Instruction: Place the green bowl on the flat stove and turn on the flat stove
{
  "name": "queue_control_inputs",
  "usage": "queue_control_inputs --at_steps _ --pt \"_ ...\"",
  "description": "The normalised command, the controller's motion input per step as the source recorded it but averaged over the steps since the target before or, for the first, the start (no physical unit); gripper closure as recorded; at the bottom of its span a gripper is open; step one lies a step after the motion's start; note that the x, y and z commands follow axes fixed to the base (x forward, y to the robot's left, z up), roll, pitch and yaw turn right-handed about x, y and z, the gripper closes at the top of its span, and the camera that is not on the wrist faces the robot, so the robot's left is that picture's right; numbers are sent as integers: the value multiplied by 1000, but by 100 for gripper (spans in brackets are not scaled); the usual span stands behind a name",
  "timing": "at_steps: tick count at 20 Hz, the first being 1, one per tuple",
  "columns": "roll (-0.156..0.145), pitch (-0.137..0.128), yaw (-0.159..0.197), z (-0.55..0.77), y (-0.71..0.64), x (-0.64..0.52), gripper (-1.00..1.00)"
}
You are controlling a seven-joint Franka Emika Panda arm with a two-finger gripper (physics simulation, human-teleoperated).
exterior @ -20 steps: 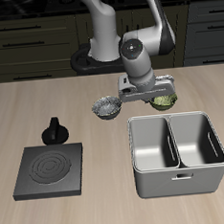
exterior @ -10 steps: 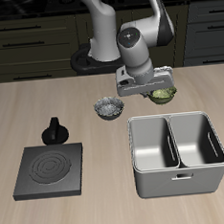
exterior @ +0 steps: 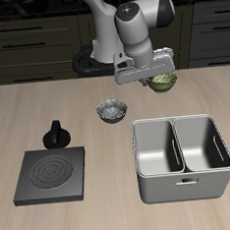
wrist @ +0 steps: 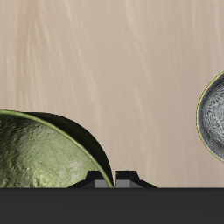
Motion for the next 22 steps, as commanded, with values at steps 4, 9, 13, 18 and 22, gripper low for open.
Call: queue_control_inputs --at_steps 4,9,13,18,22 --pt "-11 -116 14 691 -151 -109 100" --pt "11 -46 -12 418 -137 -73 100" --pt "-45 -126 28 630 -205 -55 100" --pt "11 2 -3 167 -2 16 100" --pt "-14 -6 44 84 -134 73 100"
